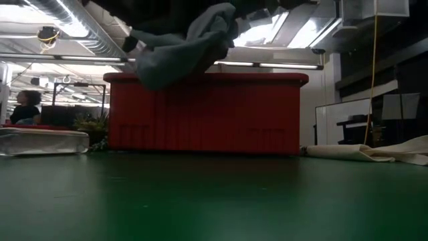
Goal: Fold Laundry from Bin
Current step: Put the stacked of clothes into red bin
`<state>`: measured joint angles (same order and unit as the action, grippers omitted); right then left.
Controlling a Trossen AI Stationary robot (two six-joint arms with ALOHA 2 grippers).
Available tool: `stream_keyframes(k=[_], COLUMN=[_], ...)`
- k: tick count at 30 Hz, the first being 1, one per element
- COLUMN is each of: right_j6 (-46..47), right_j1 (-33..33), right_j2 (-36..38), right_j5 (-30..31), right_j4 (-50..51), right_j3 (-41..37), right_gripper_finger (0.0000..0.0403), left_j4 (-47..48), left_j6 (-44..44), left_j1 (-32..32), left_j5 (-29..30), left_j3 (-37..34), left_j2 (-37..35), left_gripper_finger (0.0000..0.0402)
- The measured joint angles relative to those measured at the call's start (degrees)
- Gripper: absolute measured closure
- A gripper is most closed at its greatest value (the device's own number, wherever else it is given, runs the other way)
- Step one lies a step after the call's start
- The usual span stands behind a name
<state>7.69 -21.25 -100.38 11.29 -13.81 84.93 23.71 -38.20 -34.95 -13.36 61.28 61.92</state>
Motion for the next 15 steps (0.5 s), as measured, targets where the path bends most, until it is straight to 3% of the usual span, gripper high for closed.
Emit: stream_keyframes(k=[7,15], right_j6=[0.1,1.4], right_j1=[-3.9,-8.1], right_j2=[0.0,0.0], right_j5=[-1.0,-2.2], right_j4=[0.0,-0.3], right_j3=[0.0,0.0], right_gripper_finger=[0.0394,0.0394], left_j4=[-7.2,-7.5], left_j6=[-0.5,-0.3], left_j1=[-6.5,-10.1], left_j5=[-7.4,-11.8], left_j3=[0.0,7.0], left_j2=[4.5,12.4], left_gripper_finger=[0.0401,0.0401])
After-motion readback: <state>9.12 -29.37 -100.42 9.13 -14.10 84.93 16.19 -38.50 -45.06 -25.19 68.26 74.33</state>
